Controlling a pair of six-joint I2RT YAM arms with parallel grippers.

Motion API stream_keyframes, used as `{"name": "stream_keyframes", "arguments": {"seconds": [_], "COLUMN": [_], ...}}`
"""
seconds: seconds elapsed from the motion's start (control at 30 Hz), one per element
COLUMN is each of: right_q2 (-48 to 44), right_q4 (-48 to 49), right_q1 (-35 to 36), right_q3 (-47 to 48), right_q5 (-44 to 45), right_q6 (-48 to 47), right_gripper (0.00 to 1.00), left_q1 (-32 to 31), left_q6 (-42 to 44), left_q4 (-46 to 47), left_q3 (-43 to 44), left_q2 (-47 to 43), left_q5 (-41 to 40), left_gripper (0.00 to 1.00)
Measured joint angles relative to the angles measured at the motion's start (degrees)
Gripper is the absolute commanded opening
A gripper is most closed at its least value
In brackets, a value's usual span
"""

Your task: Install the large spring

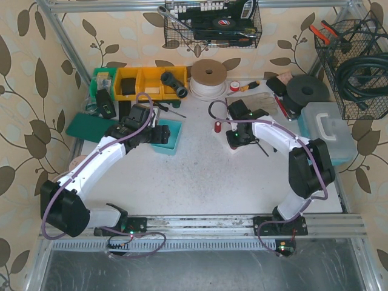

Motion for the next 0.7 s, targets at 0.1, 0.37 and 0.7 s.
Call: {"name": "stream_keyframes", "arguments": {"seconds": [0.1,0.37,0.7], "right_q2": [0.5,-6.4,-32.9], "right_q4": [0.4,-2.7,1.6], "right_q1": [0.0,0.0,0.0], "right_q3": [-0.2,-0.2,-9.6], "right_q5": [0.3,1.4,9.6], "right_q6": [0.2,1.9,6.0], "right_gripper": [0.36,0.67,1.0], "left_q1": [0.0,0.0,0.0], "left_q6": [0.0,0.3,7.1], "left_q4": [0.0,0.2,10.3], "left_q3": [0.0,0.0,-6.7], "left_q2": [0.0,-2.1,-9.4], "left_q5": [0.0,-0.2,-6.1], "left_gripper": [0.86,0.89,0.89]}}
